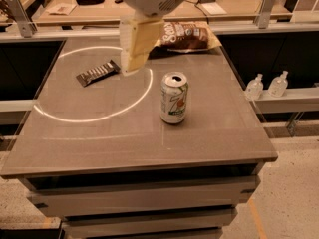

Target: Move rxbar chocolate near brown chip bag

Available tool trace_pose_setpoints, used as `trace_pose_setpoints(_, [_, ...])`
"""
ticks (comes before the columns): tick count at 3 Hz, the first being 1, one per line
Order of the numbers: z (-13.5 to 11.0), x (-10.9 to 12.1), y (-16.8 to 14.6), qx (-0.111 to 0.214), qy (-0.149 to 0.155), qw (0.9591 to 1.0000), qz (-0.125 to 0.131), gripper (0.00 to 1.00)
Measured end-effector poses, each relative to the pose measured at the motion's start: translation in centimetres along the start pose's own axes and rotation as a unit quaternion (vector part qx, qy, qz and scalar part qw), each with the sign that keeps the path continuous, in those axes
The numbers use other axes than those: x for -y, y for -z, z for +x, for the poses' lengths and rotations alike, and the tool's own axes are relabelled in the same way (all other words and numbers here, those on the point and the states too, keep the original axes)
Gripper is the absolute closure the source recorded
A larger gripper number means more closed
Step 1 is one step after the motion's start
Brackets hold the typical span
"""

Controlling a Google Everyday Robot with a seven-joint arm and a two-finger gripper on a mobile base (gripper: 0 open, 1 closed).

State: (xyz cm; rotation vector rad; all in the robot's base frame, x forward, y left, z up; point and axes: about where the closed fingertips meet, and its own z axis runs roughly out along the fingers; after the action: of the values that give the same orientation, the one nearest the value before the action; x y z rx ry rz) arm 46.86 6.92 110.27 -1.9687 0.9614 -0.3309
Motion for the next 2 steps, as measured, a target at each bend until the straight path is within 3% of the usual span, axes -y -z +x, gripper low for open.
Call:
trace_pose_setpoints(1, [-2.7,1.4,-5.1,0.035,0.019,0.9991,0.015,0.00])
trace_pose_setpoints(2, [-3.7,2.1,-10.7,0.066,0.032,0.9972,0.012,0.00])
